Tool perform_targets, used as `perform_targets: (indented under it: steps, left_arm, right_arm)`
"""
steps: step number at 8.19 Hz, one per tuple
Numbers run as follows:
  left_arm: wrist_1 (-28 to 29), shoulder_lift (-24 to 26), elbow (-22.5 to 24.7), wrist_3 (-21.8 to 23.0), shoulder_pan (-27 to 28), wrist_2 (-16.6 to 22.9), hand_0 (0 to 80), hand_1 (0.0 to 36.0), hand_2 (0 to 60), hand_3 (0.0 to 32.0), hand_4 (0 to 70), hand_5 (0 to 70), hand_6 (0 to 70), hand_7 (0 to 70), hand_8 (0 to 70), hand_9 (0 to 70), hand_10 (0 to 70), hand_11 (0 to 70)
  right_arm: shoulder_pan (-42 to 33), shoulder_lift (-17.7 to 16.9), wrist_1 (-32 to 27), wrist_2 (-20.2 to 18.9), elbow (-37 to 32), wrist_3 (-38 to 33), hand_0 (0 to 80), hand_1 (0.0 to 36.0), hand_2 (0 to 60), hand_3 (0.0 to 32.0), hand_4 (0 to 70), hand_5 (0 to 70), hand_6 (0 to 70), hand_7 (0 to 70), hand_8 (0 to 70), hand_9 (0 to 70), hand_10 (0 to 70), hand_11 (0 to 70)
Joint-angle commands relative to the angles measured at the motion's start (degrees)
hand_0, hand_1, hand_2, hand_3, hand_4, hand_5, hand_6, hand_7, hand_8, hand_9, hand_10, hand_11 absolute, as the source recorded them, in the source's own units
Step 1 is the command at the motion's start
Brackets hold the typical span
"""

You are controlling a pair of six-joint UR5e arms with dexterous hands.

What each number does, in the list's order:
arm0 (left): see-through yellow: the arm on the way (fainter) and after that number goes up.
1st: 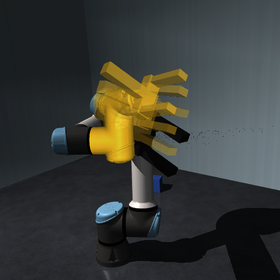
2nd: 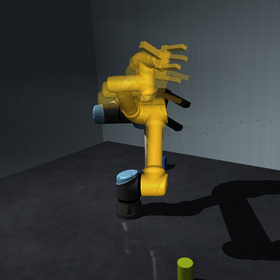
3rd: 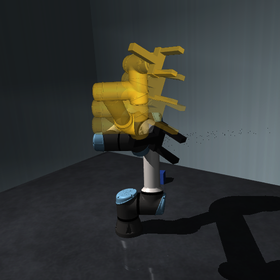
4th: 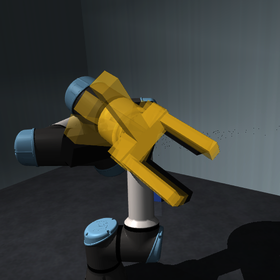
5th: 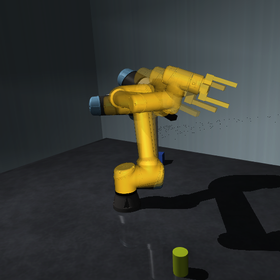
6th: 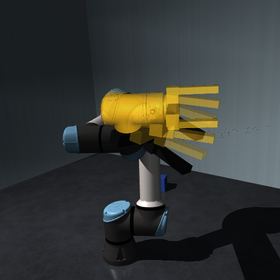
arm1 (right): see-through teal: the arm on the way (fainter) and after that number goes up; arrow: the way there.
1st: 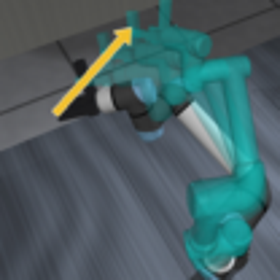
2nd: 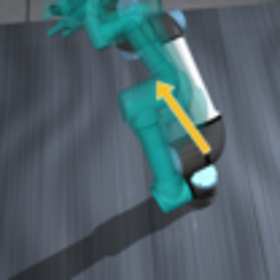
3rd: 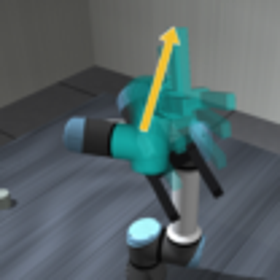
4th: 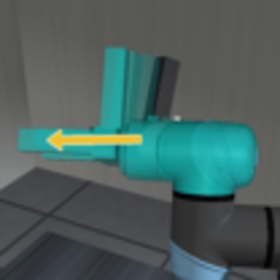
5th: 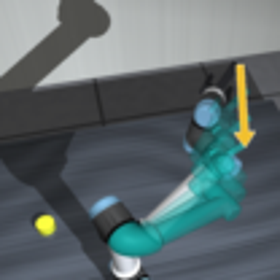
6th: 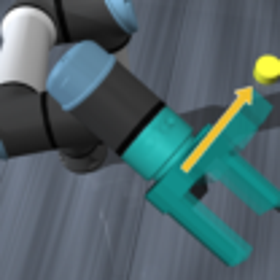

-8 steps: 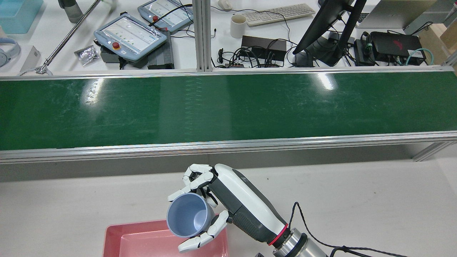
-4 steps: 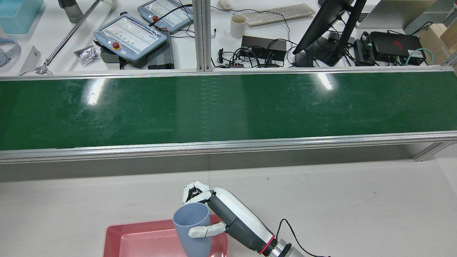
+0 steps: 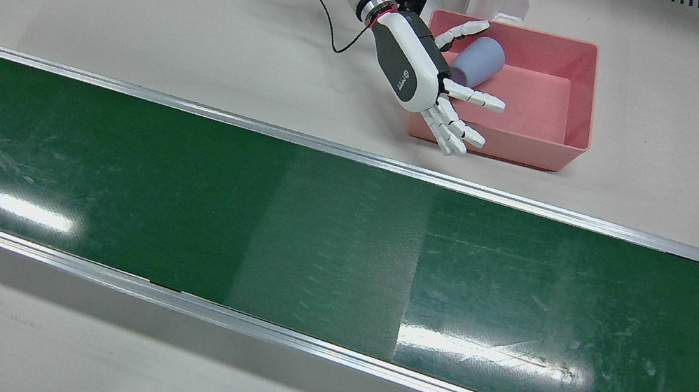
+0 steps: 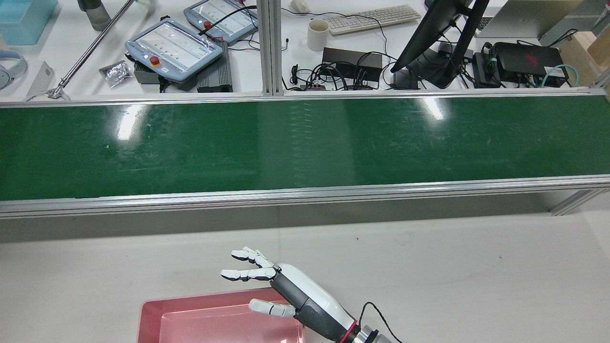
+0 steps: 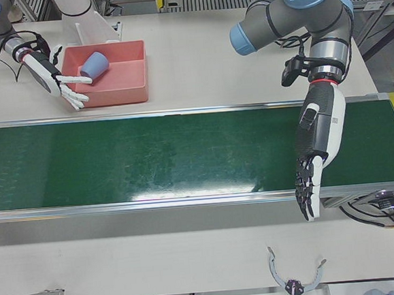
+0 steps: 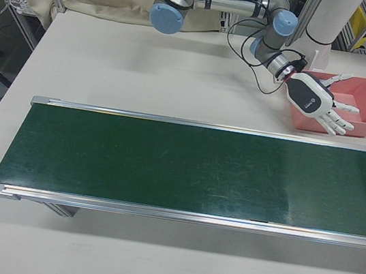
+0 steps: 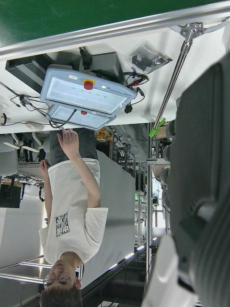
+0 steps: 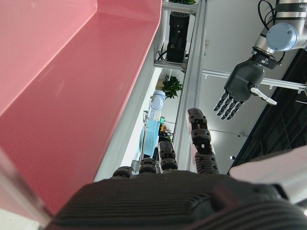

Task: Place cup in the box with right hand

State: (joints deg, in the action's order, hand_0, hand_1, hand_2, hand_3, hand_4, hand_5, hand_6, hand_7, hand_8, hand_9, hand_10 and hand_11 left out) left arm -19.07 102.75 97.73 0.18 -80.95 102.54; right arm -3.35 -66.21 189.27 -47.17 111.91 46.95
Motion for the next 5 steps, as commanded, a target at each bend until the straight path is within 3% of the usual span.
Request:
perform_targets:
  steps: [1, 2, 3, 4, 5]
  left_arm:
    - [0.0, 0.0, 0.0, 0.0, 0.0, 0.0, 0.0, 0.0, 0.0, 0.0, 0.0, 0.0, 0.0, 0.0, 0.0, 0.0, 0.0, 0.0]
    - [0.0, 0.0, 0.0, 0.0, 0.0, 0.0, 0.0, 0.0, 0.0, 0.0, 0.0, 0.0, 0.0, 0.0, 0.0, 0.0, 0.0, 0.0]
    - [0.0, 0.0, 0.0, 0.0, 0.0, 0.0, 0.0, 0.0, 0.0, 0.0, 0.0, 0.0, 0.0, 0.0, 0.0, 0.0, 0.0, 0.0]
    - [0.0, 0.0, 0.0, 0.0, -0.1, 0.0, 0.0, 0.0, 0.0, 0.0, 0.0, 0.0, 0.0, 0.0, 0.0, 0.0, 0.0, 0.0]
    - [0.0, 0.0, 0.0, 0.0, -0.1, 0.0, 0.0, 0.0, 0.0, 0.0, 0.0, 0.0, 0.0, 0.0, 0.0, 0.0, 0.0, 0.0]
  right_arm:
    - [-2.1, -4.1, 10.6, 0.9, 13.3, 0.2, 0.0, 0.0, 14.3, 0.0, 24.1, 0.0, 5.6, 29.6, 2.5, 11.1, 0.2, 0.0]
    - [-6.5, -4.6, 15.4, 0.0, 17.6, -0.1, 0.0, 0.0, 10.6, 0.0, 44.5, 0.0, 13.2, 69.5, 9.7, 27.0, 2.0, 1.1]
    - [-10.0, -5.8, 15.5, -1.7, 19.4, -0.4, 0.0, 0.0, 20.5, 0.0, 49.8, 0.0, 18.8, 70.0, 17.1, 40.9, 5.5, 5.9]
    - [-14.8, -5.4, 15.4, -5.4, 19.5, -1.0, 0.0, 0.0, 20.9, 0.0, 53.8, 0.0, 22.2, 70.0, 22.5, 47.1, 10.1, 12.6]
    - [-19.6, -5.9, 15.4, -7.7, 19.5, -2.8, 0.0, 0.0, 11.2, 0.0, 59.6, 0.0, 24.8, 70.0, 26.5, 51.1, 17.0, 22.8]
